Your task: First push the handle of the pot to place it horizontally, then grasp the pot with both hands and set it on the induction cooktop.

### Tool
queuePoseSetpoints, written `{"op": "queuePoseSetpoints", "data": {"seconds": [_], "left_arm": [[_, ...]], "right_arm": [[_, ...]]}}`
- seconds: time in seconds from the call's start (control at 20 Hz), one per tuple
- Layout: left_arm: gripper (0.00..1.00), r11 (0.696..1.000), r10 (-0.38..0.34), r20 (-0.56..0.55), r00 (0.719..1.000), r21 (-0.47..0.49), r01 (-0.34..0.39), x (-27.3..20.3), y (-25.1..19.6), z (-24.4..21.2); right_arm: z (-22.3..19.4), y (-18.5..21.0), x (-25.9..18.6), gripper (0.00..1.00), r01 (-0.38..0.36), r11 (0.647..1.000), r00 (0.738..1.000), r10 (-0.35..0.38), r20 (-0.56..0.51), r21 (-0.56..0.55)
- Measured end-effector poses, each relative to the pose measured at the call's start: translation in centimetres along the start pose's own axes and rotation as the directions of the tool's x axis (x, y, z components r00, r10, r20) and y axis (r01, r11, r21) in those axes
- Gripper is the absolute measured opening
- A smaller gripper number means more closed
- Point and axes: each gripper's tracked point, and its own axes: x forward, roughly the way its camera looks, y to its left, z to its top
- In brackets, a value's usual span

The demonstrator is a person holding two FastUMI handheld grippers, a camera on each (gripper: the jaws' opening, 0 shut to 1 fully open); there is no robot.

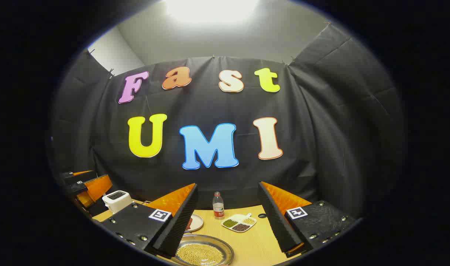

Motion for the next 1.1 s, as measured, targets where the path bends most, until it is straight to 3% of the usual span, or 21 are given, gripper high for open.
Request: {"op": "queuePoseSetpoints", "data": {"seconds": [0.75, 1.1], "left_arm": [[0.99, 0.999, 0.051, 0.026, 0.998, -0.006, -0.05, -1.1, 3.0, 1.0], [0.99, 0.999, 0.041, 0.005, 0.999, -0.001, -0.041, -0.8, 3.4, -0.2]], "right_arm": [[-0.5, 1.9, -1.4, 0.98, -0.036, 0.999, 0.999, 0.035, -0.017, -0.023], [-5.1, 3.0, -1.7, 0.98, -0.1, 0.995, 0.986, 0.095, -0.139, -0.025]]}}
